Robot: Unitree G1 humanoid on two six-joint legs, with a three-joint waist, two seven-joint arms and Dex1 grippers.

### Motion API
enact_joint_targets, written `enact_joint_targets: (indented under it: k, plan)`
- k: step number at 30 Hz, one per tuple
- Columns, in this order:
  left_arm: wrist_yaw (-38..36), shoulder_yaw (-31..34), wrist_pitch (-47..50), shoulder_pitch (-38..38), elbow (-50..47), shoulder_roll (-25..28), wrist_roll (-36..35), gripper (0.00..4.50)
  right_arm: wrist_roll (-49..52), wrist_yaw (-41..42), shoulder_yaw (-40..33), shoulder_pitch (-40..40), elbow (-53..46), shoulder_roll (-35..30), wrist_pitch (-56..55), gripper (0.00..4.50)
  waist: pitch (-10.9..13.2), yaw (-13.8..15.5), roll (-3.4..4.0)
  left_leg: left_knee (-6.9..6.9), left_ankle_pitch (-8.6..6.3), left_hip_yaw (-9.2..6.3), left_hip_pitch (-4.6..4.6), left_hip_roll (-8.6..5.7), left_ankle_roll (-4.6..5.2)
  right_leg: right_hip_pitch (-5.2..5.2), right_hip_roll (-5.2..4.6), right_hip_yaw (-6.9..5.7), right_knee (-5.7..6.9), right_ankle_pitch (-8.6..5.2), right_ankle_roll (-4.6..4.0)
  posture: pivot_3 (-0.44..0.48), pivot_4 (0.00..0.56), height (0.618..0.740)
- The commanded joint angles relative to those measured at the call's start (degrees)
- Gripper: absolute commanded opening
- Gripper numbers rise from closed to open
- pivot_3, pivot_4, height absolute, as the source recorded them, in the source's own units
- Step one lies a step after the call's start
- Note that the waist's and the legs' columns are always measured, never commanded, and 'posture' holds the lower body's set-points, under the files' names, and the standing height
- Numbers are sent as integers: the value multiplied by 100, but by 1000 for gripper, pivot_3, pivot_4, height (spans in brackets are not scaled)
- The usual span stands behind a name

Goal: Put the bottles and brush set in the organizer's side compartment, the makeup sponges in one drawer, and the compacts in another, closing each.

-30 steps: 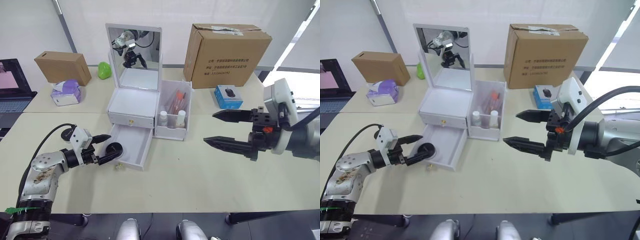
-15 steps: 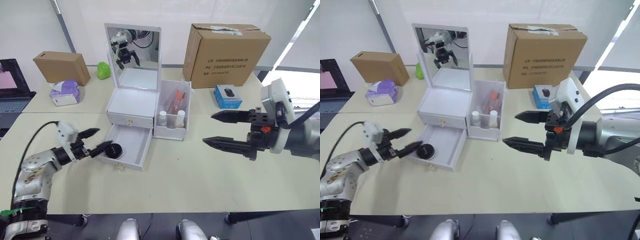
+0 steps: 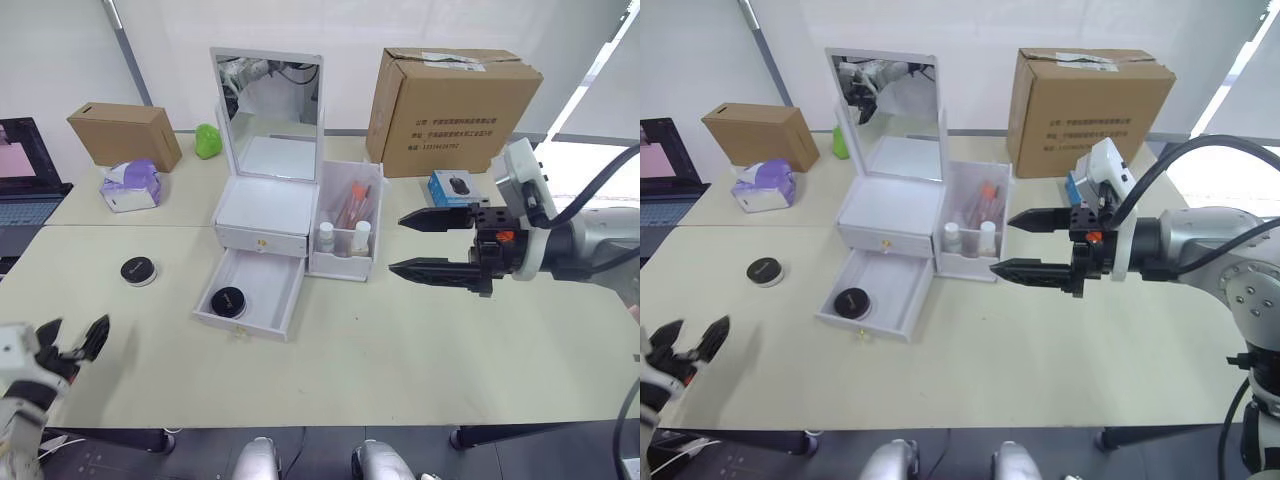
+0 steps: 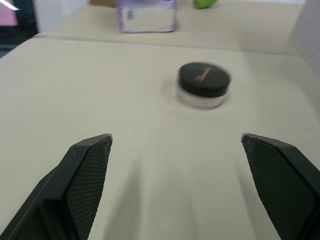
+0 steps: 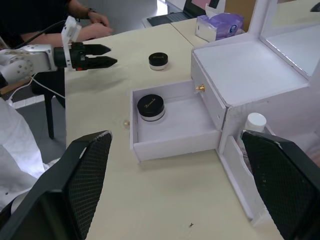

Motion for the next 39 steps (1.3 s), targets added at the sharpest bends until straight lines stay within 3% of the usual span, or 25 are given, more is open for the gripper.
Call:
enact_joint_targets:
  k: [1, 8, 17, 20, 26, 30, 39]
  plan:
    - [160, 303, -317, 351, -429, -213, -66, 4454, -255, 354, -29, -114, 103, 4, -233, 4500, 0, 12, -2, 0, -1, 8, -1, -1, -1, -3, -9, -5, 0, 0, -1, 0, 150, 740]
    - [154, 290, -454, 941, -715, -538, -113, 4454, -515, 794, -21, -198, 254, 16, -279, 4500, 1, 30, -3, -7, -2, 50, -9, -13, -3, -18, -47, -18, 3, 0, -1, 0, 150, 740]
    - [44, 188, -338, 635, -505, -224, -113, 4454, -607, 971, -162, -61, 200, -10, -217, 4500, 0, 12, -4, -4, -1, 47, -9, -13, -2, -18, -40, -17, 4, -4, 8, 0, 150, 740]
    - [-68, -14, -145, 9, -86, 261, -69, 4454, -573, 895, -267, 27, 123, -51, -163, 4500, 1, 37, -3, -4, -1, 47, -9, -14, -2, -17, -40, -17, 4, -3, 7, 0, 150, 740]
    - [-128, -690, 259, -2033, 1615, 1110, 209, 4454, -315, 649, -718, 309, -206, -253, 126, 4500, 1, 111, -5, 1, 0, 49, -18, -17, 0, -20, -41, -19, 5, -1, 12, 0, 150, 740]
    - [-262, -1187, 50, -2925, 2459, 1197, 535, 4454, -30, 430, -1121, 608, -481, -398, 362, 4500, -1, 81, -7, 2, 21, 48, -16, -18, 34, 5, -37, -14, 4, 11, 21, 0, 150, 740]
    - [-356, -1935, -578, -3966, 3645, 955, 1107, 4454, 527, -161, -1488, 680, -761, -518, 697, 4500, -1, -31, -8, -2, 27, 4, -6, -9, 44, 28, 1, -6, 6, 30, 53, 0, 150, 740]
